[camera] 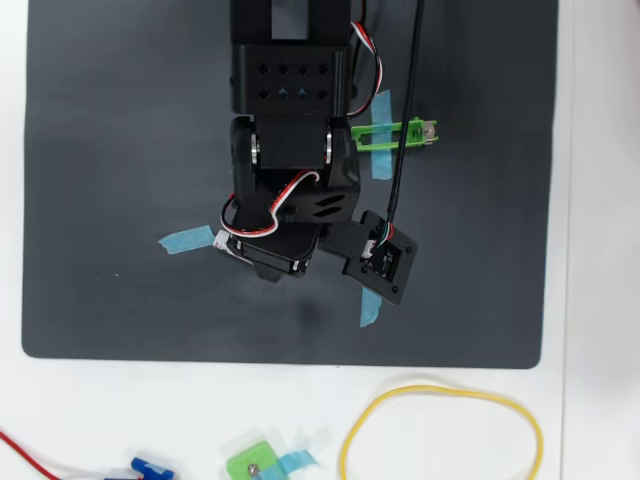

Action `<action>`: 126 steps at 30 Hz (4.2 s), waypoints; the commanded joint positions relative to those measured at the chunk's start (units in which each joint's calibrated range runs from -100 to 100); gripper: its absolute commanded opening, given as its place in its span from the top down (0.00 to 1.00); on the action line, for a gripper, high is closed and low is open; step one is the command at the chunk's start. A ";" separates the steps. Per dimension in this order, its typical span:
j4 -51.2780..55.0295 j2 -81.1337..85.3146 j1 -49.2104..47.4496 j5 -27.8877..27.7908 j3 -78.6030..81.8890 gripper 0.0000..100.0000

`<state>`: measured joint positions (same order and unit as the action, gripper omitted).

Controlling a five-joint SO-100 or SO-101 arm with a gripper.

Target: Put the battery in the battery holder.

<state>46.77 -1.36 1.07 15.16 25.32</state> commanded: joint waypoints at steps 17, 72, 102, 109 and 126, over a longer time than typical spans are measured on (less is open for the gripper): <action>-0.18 -8.07 7.29 -3.21 -13.78 0.91; 12.32 -16.68 4.38 -3.21 -19.06 0.86; 17.22 16.33 -21.25 -9.11 5.43 1.00; 23.95 16.41 -24.37 -5.77 8.25 1.00; 23.07 22.47 -35.47 0.33 9.75 1.00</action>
<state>70.28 18.76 -32.85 15.26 35.30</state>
